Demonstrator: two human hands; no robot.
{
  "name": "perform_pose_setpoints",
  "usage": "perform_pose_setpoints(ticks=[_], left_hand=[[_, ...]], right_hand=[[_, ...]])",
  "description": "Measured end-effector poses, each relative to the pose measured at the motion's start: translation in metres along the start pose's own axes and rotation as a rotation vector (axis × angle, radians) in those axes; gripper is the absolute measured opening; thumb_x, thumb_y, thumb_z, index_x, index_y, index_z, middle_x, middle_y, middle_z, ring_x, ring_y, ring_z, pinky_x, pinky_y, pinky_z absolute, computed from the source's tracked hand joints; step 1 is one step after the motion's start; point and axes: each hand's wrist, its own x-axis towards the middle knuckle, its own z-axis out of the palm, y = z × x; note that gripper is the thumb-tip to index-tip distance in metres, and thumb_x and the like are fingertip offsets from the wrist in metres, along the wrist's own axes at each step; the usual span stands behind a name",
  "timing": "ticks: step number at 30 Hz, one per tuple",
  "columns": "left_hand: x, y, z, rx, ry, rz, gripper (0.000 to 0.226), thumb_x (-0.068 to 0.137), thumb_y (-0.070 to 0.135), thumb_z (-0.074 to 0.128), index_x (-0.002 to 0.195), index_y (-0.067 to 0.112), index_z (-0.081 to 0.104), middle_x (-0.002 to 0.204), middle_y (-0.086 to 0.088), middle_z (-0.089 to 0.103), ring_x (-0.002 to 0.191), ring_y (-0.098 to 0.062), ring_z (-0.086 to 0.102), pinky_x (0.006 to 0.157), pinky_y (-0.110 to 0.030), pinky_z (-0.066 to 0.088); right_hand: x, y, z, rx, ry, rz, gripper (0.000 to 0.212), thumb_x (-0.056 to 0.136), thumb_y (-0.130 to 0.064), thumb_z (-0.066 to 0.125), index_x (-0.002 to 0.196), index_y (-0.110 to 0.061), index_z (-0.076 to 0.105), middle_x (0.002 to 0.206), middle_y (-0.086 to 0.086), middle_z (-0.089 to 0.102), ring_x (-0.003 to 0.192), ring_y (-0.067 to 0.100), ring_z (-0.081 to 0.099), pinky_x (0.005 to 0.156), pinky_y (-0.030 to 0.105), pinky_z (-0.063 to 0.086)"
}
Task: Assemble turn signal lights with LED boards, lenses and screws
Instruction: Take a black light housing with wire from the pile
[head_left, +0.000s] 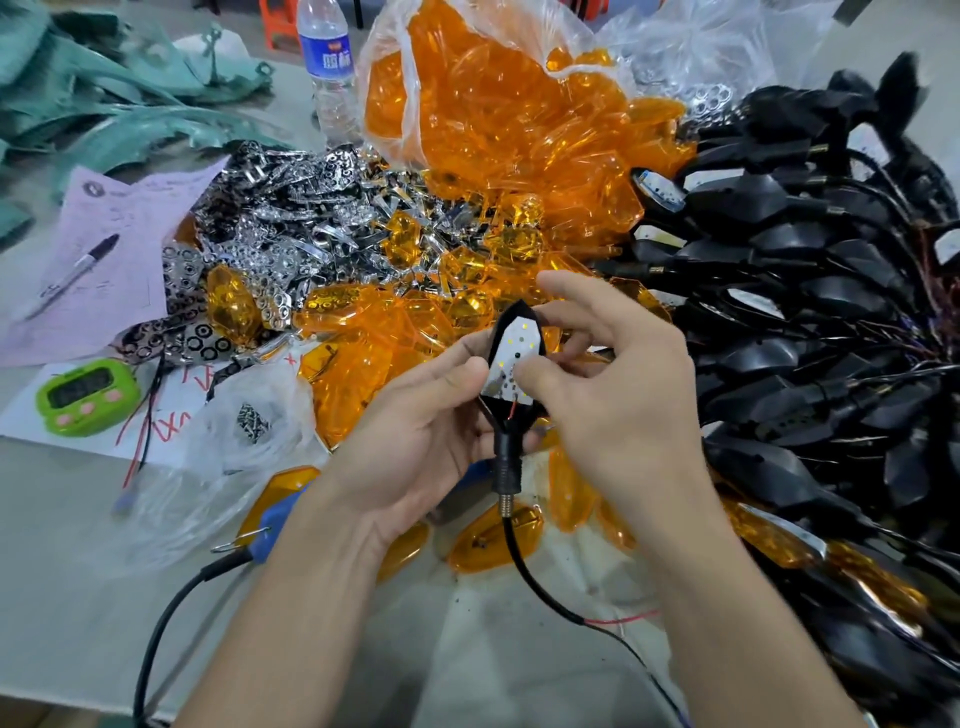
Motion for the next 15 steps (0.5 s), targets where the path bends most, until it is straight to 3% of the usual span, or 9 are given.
perform_pose_setpoints(ticks=[3, 7, 9, 11, 15], left_hand=[[-0.001, 0.004, 0.002, 0.018, -0.015, -0.005, 0.050, 0.096, 0.024, 0.057, 0.141, 0.005, 0.051, 0.104, -0.014, 0.072, 0.089, -0.032, 0.073, 0.065, -0.034, 0.058], [-0.002, 0.007, 0.010, 0.026, -0.011, -0.022, 0.032, 0.096, 0.031, 0.057, 0.122, 0.017, 0.069, 0.105, -0.017, 0.072, 0.096, -0.034, 0.073, 0.059, -0.033, 0.057], [0.002, 0.006, 0.015, 0.064, 0.008, -0.046, 0.027, 0.098, 0.032, 0.053, 0.112, 0.024, 0.075, 0.103, -0.016, 0.073, 0.089, -0.030, 0.074, 0.053, -0.034, 0.058], [0.006, 0.005, 0.019, 0.149, 0.070, -0.053, 0.030, 0.099, 0.021, 0.048, 0.103, 0.029, 0.076, 0.096, -0.014, 0.074, 0.072, -0.027, 0.075, 0.045, -0.035, 0.058], [0.001, -0.001, 0.024, 0.332, 0.090, -0.027, 0.031, 0.095, 0.019, 0.056, 0.110, 0.039, 0.074, 0.092, -0.014, 0.075, 0.055, -0.024, 0.063, 0.038, -0.024, 0.043]], right_hand=[[0.012, -0.003, -0.007, 0.204, -0.143, 0.109, 0.046, 0.072, -0.012, 0.076, 0.112, -0.034, 0.079, 0.096, -0.009, 0.077, 0.073, 0.015, 0.061, 0.050, 0.030, 0.055], [0.017, -0.007, -0.011, 0.425, -0.265, 0.179, 0.031, 0.073, -0.004, 0.069, 0.087, -0.028, 0.083, 0.087, 0.005, 0.079, 0.064, 0.017, 0.065, 0.044, 0.025, 0.044], [0.018, -0.009, -0.011, 0.412, -0.253, 0.185, 0.028, 0.074, 0.001, 0.069, 0.085, -0.021, 0.082, 0.085, 0.008, 0.079, 0.063, 0.019, 0.067, 0.045, 0.028, 0.043], [0.021, -0.010, -0.012, 0.399, -0.215, 0.205, 0.028, 0.077, 0.012, 0.067, 0.085, -0.012, 0.080, 0.078, 0.009, 0.076, 0.060, 0.017, 0.066, 0.046, 0.029, 0.046], [0.025, -0.013, -0.013, 0.339, -0.166, 0.229, 0.029, 0.076, 0.017, 0.066, 0.084, -0.009, 0.079, 0.072, 0.009, 0.073, 0.053, 0.016, 0.065, 0.040, 0.027, 0.046]])
